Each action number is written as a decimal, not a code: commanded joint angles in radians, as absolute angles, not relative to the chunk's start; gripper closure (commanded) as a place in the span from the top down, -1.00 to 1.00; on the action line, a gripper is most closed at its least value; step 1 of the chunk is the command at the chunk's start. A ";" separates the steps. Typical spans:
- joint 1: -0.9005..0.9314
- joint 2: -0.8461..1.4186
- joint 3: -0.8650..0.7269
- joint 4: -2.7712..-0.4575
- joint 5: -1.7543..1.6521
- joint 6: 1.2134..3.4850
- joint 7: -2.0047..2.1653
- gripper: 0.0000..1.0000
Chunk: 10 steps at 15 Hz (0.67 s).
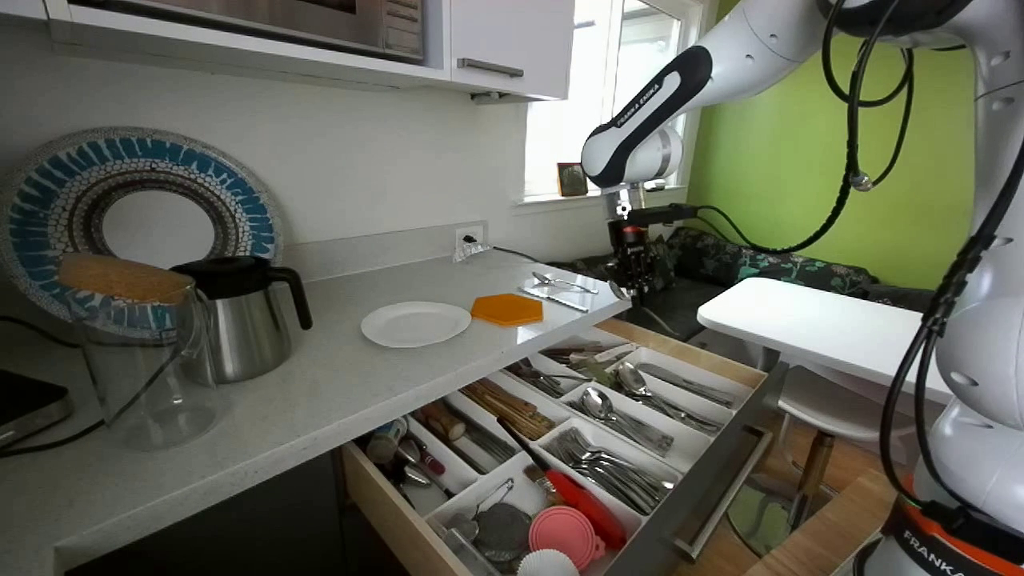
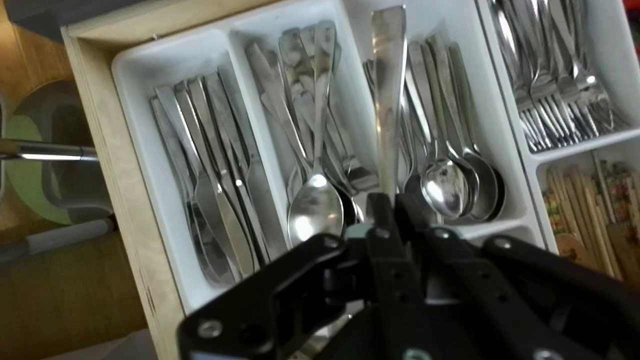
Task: Remove a spoon from the middle compartment of the opened drawer and put it between the knife and the spoon on the counter top
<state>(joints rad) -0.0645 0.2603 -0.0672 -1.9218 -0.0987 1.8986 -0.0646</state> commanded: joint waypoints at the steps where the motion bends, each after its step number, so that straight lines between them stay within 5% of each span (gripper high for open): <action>1: -0.036 0.407 -0.047 -1.680 -0.136 1.862 -0.050 -0.96; 10: 0.005 0.742 -0.076 -1.160 -0.289 1.650 -0.073 -0.96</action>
